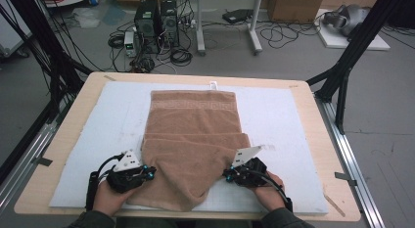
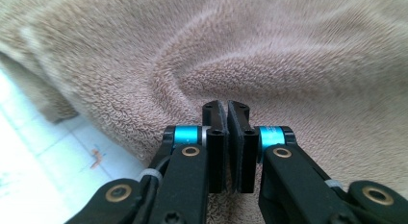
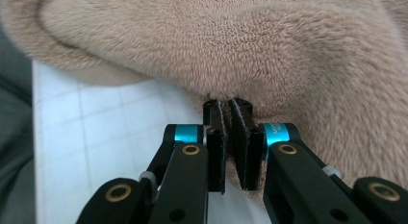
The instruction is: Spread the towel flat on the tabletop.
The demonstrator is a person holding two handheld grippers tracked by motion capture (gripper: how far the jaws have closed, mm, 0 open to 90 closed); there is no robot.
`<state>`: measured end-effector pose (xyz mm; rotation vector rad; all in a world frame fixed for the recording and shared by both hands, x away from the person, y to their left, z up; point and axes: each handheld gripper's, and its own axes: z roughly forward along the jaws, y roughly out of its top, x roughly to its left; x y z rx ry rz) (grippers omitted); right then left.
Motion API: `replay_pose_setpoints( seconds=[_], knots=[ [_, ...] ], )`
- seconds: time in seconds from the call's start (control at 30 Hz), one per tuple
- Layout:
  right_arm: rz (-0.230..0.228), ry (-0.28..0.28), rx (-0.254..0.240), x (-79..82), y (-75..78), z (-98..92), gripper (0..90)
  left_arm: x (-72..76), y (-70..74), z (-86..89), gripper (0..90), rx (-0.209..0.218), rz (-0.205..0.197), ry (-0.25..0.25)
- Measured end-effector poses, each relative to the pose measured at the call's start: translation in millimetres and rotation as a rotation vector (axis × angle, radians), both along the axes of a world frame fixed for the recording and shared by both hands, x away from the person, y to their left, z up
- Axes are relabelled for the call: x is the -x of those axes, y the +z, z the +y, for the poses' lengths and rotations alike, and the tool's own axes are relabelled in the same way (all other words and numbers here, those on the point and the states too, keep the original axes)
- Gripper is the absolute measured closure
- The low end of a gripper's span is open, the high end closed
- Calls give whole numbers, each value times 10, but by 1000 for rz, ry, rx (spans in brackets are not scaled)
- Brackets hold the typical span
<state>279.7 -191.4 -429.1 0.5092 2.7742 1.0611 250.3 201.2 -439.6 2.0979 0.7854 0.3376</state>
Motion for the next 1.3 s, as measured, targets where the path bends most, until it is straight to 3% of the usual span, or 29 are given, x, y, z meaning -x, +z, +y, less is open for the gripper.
replay_pose_setpoints(
  seconds=[0.3, 0.4, 0.53, 0.67, 0.77, 0.87, 1.0, 1.2, 1.3],
  knots=[
    [-76, -43, -38, 156, 449, -598, 850, 94, 269, 26, 864, 91, -51, 1],
    [-93, -62, -20, 116, 554, -684, 850, 40, 319, -42, 864, 70, -79, 2],
    [-102, -101, -1, -110, 516, -632, 849, -208, 244, -91, 864, 34, -95, 75],
    [-78, -179, -1, -518, 396, -519, 848, -520, 174, -100, 864, 10, -93, 158],
    [-36, -217, 21, -787, 263, -426, 847, -706, 99, -123, 864, -11, -72, 180],
    [20, -233, 32, -915, 120, -393, 815, -743, 81, -121, 844, 11, -62, 192],
    [-22, -245, 1, -795, 237, -444, 669, -608, 183, -62, 708, -10, -80, 174],
    [-124, -185, -45, -257, 424, -524, 658, -283, 245, 48, 628, 10, -106, 144],
    [-126, -136, -66, -2, 362, -475, 675, -201, 177, 66, 620, -6, -96, 128]
  ],
)
